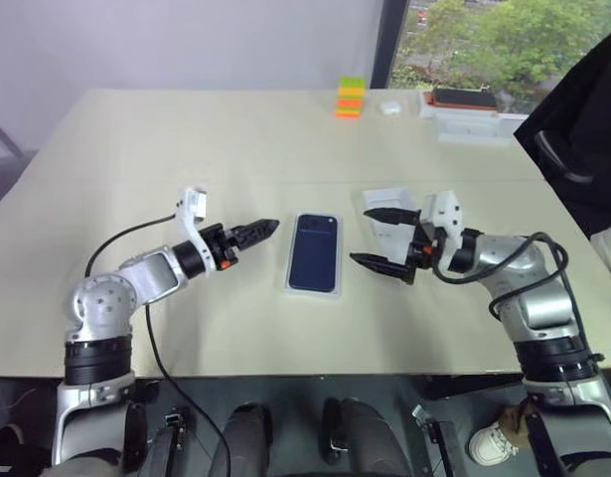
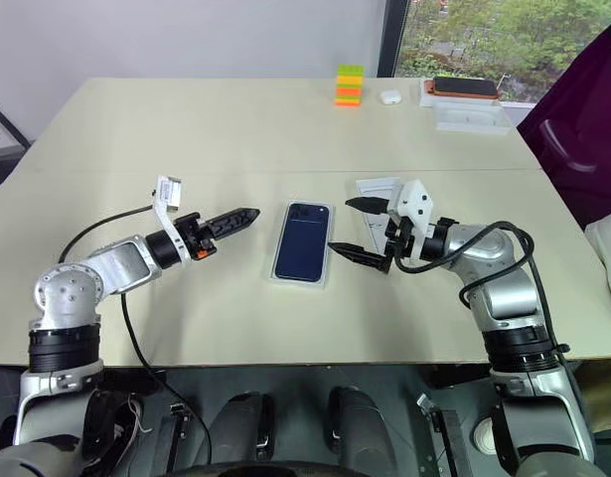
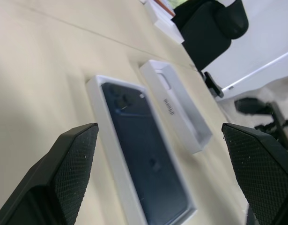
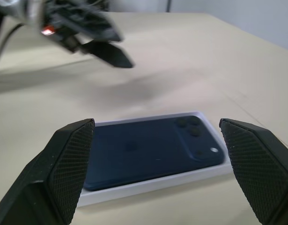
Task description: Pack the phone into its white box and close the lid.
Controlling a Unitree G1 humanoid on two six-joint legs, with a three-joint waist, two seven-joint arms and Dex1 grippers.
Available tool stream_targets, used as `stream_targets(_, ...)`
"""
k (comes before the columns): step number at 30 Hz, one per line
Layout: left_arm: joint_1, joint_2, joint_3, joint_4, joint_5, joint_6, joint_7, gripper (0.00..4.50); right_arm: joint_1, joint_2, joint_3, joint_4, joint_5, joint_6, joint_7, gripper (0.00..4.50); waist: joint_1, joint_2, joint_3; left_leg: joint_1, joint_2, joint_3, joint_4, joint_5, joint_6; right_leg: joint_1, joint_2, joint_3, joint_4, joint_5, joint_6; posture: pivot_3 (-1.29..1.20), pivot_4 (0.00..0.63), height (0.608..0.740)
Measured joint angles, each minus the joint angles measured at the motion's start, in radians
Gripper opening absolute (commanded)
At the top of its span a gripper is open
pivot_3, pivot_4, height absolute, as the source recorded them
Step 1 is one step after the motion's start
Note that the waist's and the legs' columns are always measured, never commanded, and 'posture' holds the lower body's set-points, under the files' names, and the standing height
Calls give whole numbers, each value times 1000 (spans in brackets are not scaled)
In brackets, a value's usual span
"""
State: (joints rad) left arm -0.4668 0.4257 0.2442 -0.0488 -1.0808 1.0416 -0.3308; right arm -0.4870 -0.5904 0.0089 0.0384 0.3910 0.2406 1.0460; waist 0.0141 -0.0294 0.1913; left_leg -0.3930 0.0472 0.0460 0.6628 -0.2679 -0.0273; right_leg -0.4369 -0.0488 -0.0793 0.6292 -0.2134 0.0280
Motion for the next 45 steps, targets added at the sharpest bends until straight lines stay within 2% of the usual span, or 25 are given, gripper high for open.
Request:
stream_targets(4, 10, 40, -27, -1, 105, -126, -122, 4446, -25, -17, 19, 38, -57, 22, -30, 4500, -2, 0, 0, -1, 0, 0, 0, 0, 0, -2, 0, 0, 0, 0, 0, 0, 150, 740)
stream_targets(7, 55, 159, -93, -42, 257, -339, -369, 4446, -110, -45, 77, 43, -140, 275, -147, 4500, -11, 3, 2, -3, 1, 4, -1, 0, 0, -7, 1, 3, 2, 1, -2, 0, 150, 740)
stream_targets(10, 71, 183, -127, -38, 344, -462, -491, 4446, -155, -50, 106, 8, -168, 379, -188, 4500, -3, 5, 2, -3, 2, 3, -1, 0, 0, -7, 2, 2, 2, 1, -2, 0, 150, 740)
stream_targets(13, 73, 157, -145, 3, 386, -501, -517, 4446, -181, -52, 131, 12, -202, 384, -203, 4500, 1, 5, 2, -6, 2, 2, 0, 0, 0, -7, 2, 1, 1, 1, -2, 0, 150, 740)
stream_targets(19, 73, 111, -152, 41, 458, -536, -492, 4446, -157, -14, 96, 20, -177, 407, -227, 4500, -3, 4, 2, -10, 0, 2, 2, 0, 1, -9, 0, 1, 0, 1, -1, 0, 150, 740)
stream_targets(21, 73, 110, -153, 82, 485, -529, -467, 4500, -125, -19, 127, -3, -205, 356, -225, 3954, -3, 4, 2, -10, 1, 1, 2, -1, 2, -9, 1, 1, 1, 1, 0, 0, 150, 740)
stream_targets(22, 73, 109, -153, 107, 493, -519, -468, 3923, -103, -22, 147, -7, -230, 324, -225, 3653, -3, 4, 2, -10, 2, 1, 1, -1, 2, -10, 2, 0, 1, 1, 0, 0, 150, 740)
stream_targets(23, 72, 108, -153, 120, 494, -512, -467, 3668, -91, -22, 158, -7, -239, 311, -224, 3209, -3, 4, 2, -10, 2, 0, 1, -1, 2, -10, 2, -1, 1, 1, 1, 0, 150, 740)
stream_targets(28, 33, 66, -165, 187, 553, -512, -420, 1130, -63, -25, 218, -13, -312, 204, -224, 606, -3, 4, 2, -10, 2, 0, 2, -1, 2, -9, 2, -1, 2, 0, 2, 0, 150, 740)
stream_targets(29, 28, 61, -176, 192, 570, -517, -413, 750, -63, -25, 225, -13, -325, 184, -224, 180, -2, 4, 2, -10, 2, 0, 3, -1, 2, -9, 2, -1, 2, 0, 2, 0, 150, 740)
stream_targets(30, 26, 51, -185, 198, 585, -523, -407, 103, -63, -25, 231, -13, -341, 165, -225, 0, -3, 4, 2, -10, 2, 0, 2, -1, 2, -9, 2, -1, 1, 0, 2, 0, 150, 740)
stream_targets(36, -21, -40, -278, 269, 685, -546, -380, 36, -64, -4, 278, 10, -407, 102, -233, 0, -1, 4, 2, -10, 2, 0, 3, -1, 2, -9, 2, -1, 2, 2, -1, 0, 150, 740)
stream_targets(45, -81, -98, -353, 320, 764, -550, -415, 36, -36, 21, 303, 33, -453, 57, -235, 0, 0, 4, 2, -9, 1, 0, 3, -1, 2, -7, 2, -1, 2, 2, -1, 0, 150, 740)
